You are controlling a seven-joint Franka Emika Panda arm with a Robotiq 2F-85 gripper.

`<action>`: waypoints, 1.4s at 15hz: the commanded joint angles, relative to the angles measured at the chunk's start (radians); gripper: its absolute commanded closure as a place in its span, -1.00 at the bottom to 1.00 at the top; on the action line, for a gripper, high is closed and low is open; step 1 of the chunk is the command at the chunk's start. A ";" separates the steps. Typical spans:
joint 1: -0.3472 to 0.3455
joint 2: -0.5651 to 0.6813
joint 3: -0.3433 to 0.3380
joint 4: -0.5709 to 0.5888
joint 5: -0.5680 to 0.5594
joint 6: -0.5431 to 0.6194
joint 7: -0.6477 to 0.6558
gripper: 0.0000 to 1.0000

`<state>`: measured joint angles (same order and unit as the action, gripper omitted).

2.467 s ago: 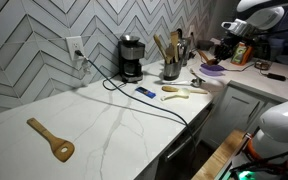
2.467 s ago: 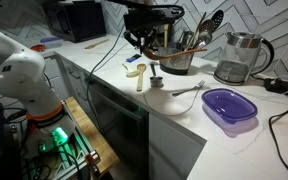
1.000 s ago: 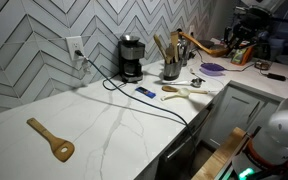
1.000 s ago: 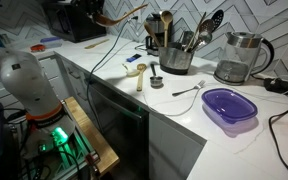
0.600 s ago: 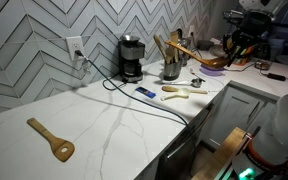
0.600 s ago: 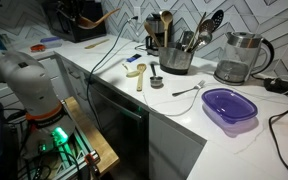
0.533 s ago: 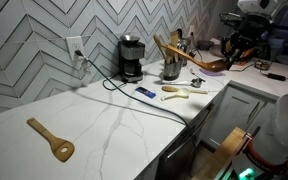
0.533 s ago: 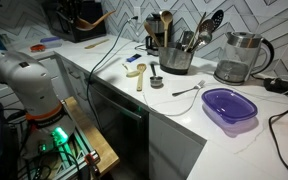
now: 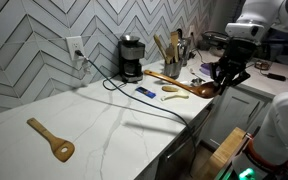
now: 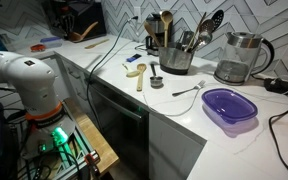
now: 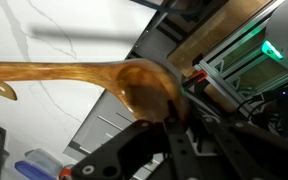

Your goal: Pick up the dark brown wooden spoon and put it on the left side of the kitchen counter

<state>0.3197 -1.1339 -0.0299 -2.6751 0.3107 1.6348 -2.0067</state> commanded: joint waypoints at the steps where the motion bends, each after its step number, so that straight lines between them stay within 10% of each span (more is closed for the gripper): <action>1: 0.001 0.001 -0.007 0.006 -0.003 -0.001 0.003 0.74; 10: 0.090 0.076 0.053 -0.057 0.138 0.123 -0.020 0.94; 21: 0.261 0.648 0.279 0.028 0.423 0.794 0.002 0.94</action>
<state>0.5655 -0.6654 0.2360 -2.7267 0.7039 2.3105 -2.0079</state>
